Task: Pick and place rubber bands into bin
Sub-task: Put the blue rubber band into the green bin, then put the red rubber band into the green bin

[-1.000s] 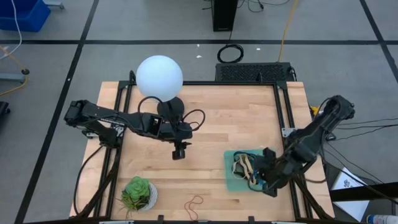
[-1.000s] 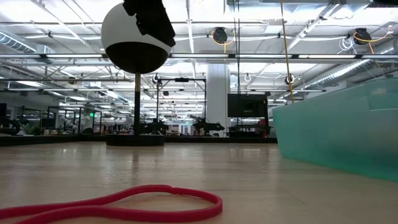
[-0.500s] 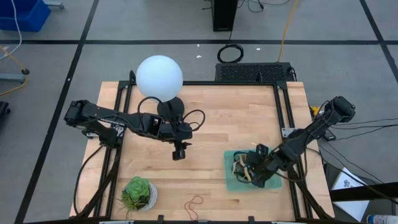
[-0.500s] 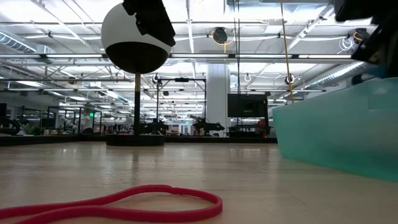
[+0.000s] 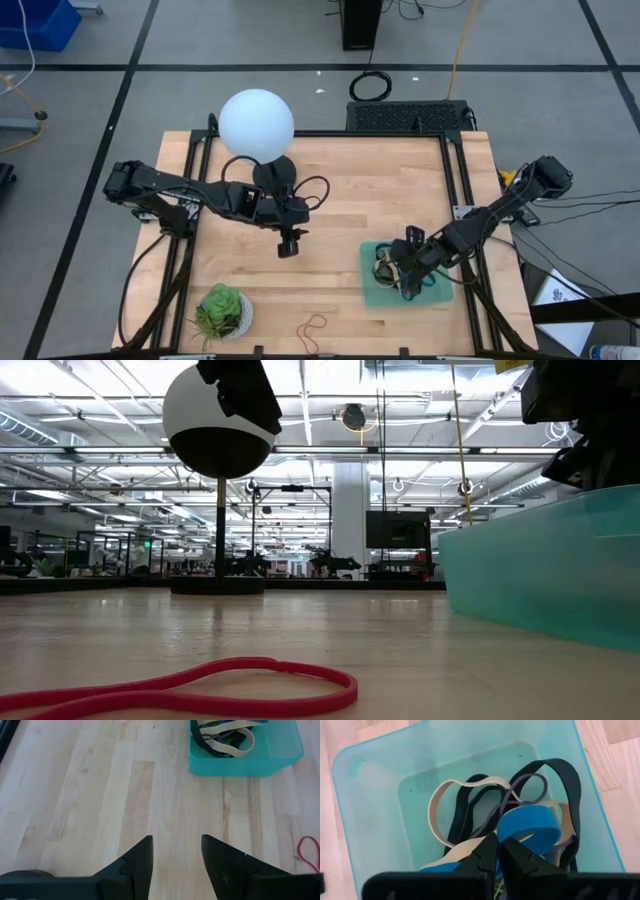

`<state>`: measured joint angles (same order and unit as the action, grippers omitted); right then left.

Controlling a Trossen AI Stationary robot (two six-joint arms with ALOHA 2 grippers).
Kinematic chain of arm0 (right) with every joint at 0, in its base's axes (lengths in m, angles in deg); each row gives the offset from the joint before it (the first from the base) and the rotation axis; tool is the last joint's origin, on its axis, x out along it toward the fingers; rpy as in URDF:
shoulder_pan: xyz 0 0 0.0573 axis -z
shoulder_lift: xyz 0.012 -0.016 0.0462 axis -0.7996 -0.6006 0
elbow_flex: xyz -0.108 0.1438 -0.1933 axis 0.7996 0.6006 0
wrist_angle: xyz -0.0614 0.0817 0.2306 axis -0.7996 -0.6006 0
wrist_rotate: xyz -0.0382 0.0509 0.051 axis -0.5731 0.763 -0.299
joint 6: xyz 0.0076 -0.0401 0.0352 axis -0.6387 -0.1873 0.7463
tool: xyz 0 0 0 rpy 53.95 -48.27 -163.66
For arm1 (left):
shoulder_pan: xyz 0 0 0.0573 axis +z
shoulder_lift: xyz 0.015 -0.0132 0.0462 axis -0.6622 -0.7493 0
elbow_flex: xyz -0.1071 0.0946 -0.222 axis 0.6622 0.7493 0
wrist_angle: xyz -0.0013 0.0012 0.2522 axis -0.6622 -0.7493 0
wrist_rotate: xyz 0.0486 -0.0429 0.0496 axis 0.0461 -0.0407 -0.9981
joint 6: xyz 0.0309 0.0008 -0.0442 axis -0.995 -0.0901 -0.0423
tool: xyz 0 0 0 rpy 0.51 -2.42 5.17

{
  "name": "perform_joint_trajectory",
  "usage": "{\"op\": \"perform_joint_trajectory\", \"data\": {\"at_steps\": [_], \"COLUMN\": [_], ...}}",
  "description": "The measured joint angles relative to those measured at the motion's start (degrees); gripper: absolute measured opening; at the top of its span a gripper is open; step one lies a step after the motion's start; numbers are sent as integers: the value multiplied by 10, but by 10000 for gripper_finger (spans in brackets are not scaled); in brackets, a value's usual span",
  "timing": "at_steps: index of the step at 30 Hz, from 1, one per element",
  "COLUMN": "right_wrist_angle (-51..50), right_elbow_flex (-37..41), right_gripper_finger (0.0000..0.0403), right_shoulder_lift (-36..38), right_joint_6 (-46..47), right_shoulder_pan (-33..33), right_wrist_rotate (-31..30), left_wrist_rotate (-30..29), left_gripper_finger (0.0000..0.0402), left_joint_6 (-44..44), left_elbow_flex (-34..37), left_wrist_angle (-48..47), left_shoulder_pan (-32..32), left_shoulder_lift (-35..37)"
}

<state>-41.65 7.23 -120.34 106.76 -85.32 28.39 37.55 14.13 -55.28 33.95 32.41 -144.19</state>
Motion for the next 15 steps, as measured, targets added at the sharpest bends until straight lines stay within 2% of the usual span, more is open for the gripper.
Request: {"op": "perform_joint_trajectory", "data": {"at_steps": [6, 15], "right_wrist_angle": [-1, -3], "right_elbow_flex": [0, 0], "right_gripper_finger": [50, 153], "right_shoulder_lift": [0, 20], "right_joint_6": [3, 3], "right_shoulder_pan": [0, -1], "right_wrist_rotate": [0, 14], "left_wrist_rotate": [0, 1], "left_gripper_finger": [175, 175], "left_joint_6": [0, 0], "left_elbow_flex": [0, 0], "left_wrist_angle": [0, 0], "left_shoulder_pan": [0, 0], "left_shoulder_lift": [0, 0]}}
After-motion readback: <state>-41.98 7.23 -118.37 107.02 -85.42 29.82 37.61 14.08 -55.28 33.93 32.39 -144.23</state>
